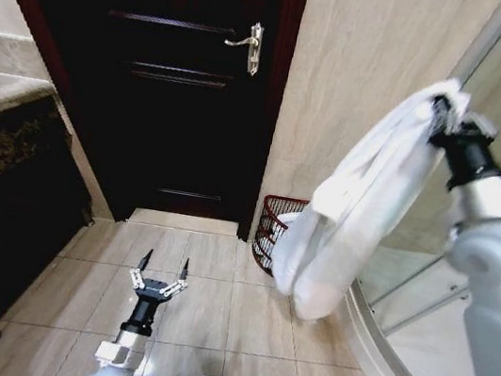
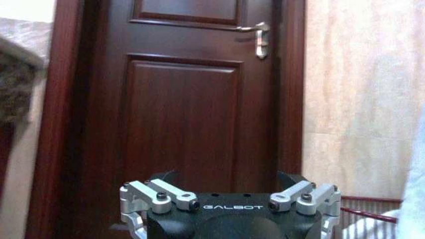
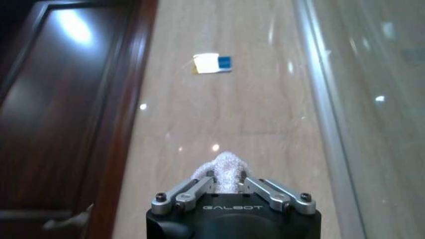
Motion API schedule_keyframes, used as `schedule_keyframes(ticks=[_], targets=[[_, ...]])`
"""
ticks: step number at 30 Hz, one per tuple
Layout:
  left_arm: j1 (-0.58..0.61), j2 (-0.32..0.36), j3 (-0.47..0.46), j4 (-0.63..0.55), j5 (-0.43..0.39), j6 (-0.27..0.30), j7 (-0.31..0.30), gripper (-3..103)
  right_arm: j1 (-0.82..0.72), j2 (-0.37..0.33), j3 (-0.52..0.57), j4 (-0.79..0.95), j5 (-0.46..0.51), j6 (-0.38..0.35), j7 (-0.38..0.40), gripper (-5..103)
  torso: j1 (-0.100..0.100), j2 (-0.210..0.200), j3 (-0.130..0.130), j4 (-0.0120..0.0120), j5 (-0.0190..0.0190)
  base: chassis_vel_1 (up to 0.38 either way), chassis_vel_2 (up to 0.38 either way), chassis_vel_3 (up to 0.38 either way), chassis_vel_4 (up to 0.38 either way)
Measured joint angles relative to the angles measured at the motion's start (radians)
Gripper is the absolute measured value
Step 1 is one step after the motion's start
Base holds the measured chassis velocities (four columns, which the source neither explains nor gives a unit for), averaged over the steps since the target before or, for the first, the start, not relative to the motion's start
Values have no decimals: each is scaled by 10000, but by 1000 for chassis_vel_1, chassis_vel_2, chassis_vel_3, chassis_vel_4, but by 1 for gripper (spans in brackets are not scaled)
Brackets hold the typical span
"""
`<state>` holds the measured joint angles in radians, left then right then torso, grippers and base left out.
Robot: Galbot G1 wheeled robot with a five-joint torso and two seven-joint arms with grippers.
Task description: Discard the used towel into the hamper.
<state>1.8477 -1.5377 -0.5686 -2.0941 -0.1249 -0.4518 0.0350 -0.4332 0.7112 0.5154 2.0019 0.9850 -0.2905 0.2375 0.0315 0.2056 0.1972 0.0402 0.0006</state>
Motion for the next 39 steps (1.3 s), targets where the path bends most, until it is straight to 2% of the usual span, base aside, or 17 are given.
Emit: schedule_keyframes(ticks=[2, 4, 9, 12, 13, 16, 17, 19, 20, 22, 23, 25, 29, 32, 36, 39], targets=[[63, 4, -8, -3, -23, 39, -42, 100, 594, -6, -222, -353, 82, -41, -47, 8, 0, 0, 0, 0, 0, 0, 0, 0, 0], [213, 6, 67, -40, 24, 109, -91, 100, 2145, -16, -1012, -1329, 363, -63, -126, 8, -1, 1, -3, 1, -14, 0, 0, 0, 0], [312, -7, 149, -95, 187, 123, -108, 100, 3372, -28, -1930, -2272, 799, -52, -318, 8, 0, 1, -1, 0, 0, 0, 0, 0, 0], [325, -166, 111, -159, 199, 104, -166, 100, 5349, 202, -3538, -3756, 816, 167, -590, 8, 0, 0, 0, -1, -3, 0, 0, 0, 0], [325, -166, 111, -159, 199, 104, -166, 100, 5349, 202, -3538, -3756, 816, 167, -590, 8, 0, 0, 0, -1, -3, 0, 0, 0, 0], [316, -178, 92, -160, 184, 61, -210, 100, 6811, 824, -4590, -4988, 574, 381, -638, 8, -1, 1, -1, -2, -11, 0, 0, 0, 0], [295, -228, 80, -157, 181, 42, -231, 100, 7624, 1380, -5083, -5816, 383, 435, -658, 8, 0, 0, -1, 0, -7, 0, 0, 0, 0], [293, -244, 78, -157, 181, 39, -232, 100, 7824, 1542, -5194, -6034, 327, 444, -678, 8, 0, 0, 0, 1, -7, 0, 0, 0, 0], [287, -305, 80, -151, 181, 28, -238, 100, 8447, 2032, -5465, -6744, 123, 498, -745, 8, 0, 0, 0, 3, -10, 0, 0, 0, 0], [286, -328, 83, -150, 181, 23, -238, 100, 8645, 2183, -5538, -6982, 47, 522, -770, 8, 0, 0, 0, 5, -11, 0, 0, 0, 0], [283, -386, 97, -143, 183, 2, -238, 100, 9245, 2662, -5747, -7716, -175, 598, -859, 8, 0, 1, -2, 6, -17, 0, 0, 0, 0], [283, -416, 105, -138, 185, -12, -238, 100, 9425, 2866, -5825, -7992, -216, 597, -868, 8, -2, 2, -4, 5, -21, 0, 0, 0, 0], [303, -461, 111, -165, 198, -76, -238, 100, 9202, 3158, -5797, -8448, -347, 580, -862, 8, -2, 1, -2, 2, -2, 0, 0, 0, 0], [333, -463, 103, -215, 203, -89, -247, 100, 8727, 3128, -5654, -8427, -391, 581, -853, 8, -2, 2, -3, 0, -7, 0, 0, 0, 0], [407, -411, 102, -287, 235, -105, -250, 100, 7923, 3021, -5464, -8344, -451, 595, -833, 8, 0, 1, 1, -1, 5, 0, 0, 0, 0], [488, -397, 101, -370, 246, -113, -249, 100, 7496, 2970, -5310, -8220, -493, 677, -808, 8, -1, 1, -2, -2, -8, 0, 0, 0, 0]])
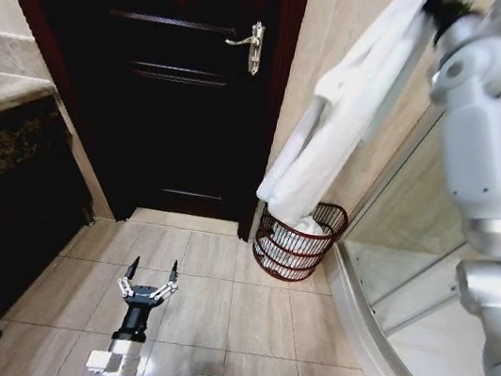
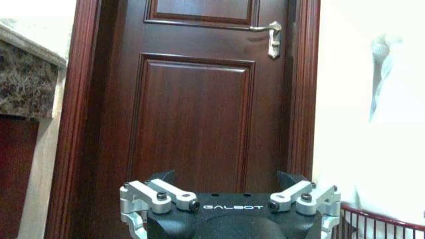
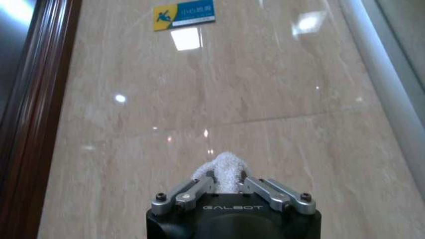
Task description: Discard the used towel into the hamper.
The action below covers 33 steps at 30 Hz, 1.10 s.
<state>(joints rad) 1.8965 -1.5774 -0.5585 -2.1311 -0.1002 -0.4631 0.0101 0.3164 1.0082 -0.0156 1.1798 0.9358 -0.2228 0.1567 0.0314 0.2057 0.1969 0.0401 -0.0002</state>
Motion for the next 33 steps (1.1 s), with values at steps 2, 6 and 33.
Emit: schedule_keyframes(ticks=[2, 6, 33], targets=[[24, 0, 0, -12, 6, -15, 0, 100, -41, -6, 31, -3, -47, 13, 3, 8, 0, 0, 1, -1, 2, 0, 0, 0, 0], [158, -17, 9, -46, 48, -122, 3, 100, 219, -14, 44, -185, -143, 52, -11, 8, 1, 0, 2, 1, 3, 0, 0, 0, 0], [270, -12, 123, 42, 236, -208, 12, 100, -417, 155, -288, -75, -244, 109, 60, 8, -94, -248, -148, 1, 7, 0, 0, 0, 0]])
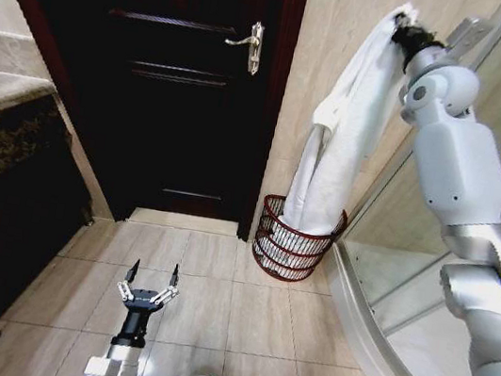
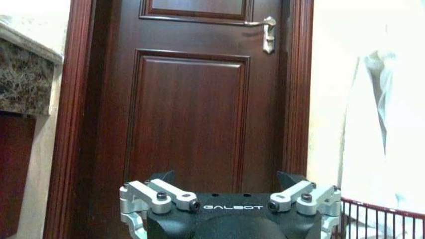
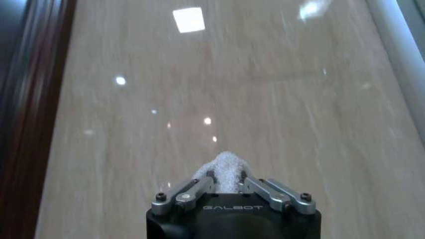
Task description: Discard the used towel into the hamper.
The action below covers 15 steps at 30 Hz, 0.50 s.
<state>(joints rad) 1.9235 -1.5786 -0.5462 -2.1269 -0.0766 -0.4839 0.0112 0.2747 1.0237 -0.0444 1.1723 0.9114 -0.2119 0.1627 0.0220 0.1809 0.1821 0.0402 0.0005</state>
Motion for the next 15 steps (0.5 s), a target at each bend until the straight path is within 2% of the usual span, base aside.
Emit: schedule_keyframes(ticks=[9, 15], targets=[[140, -6, -48, -92, 51, -125, -91, 100, -1000, -287, 282, 661, 30, 12, 11, 8, -80, -375, -303, -1, -7, 0, 0, 0, 0], [160, -36, -53, -106, 97, -226, -198, 100, -1349, -284, 289, 837, 38, 12, 40, 8, -91, -470, -384, 2, -5, 0, 0, 0, 0]])
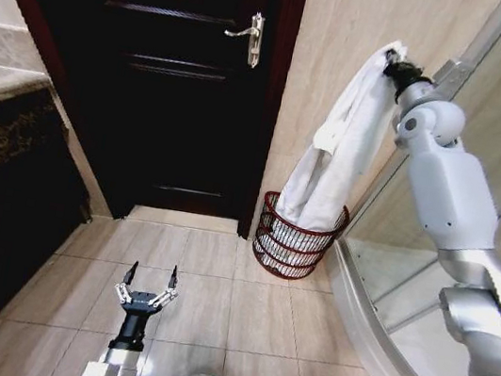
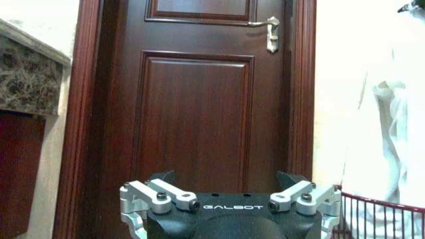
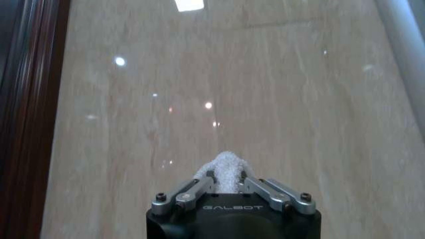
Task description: Discard the used towel into the hamper.
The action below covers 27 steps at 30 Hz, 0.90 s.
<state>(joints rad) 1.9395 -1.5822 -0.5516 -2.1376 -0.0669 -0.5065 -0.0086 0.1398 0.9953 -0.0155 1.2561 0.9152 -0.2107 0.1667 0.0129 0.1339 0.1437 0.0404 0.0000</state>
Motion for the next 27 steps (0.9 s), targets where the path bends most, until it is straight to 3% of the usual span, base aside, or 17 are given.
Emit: schedule_keyframes(ticks=[14, 27], targets=[[2, -59, 38, -96, 105, 98, -76, 100, -2315, -312, 831, 1151, -118, -78, 229, 8, 8, -3, -8, -3, 3, 0, 0, 0, 0], [-81, -105, 35, -41, 112, 79, -64, 100, -2782, -270, 992, 1365, -221, 131, 306, 8, 12, 22, 6, -1, 1, -7, 9, 5, -10]])
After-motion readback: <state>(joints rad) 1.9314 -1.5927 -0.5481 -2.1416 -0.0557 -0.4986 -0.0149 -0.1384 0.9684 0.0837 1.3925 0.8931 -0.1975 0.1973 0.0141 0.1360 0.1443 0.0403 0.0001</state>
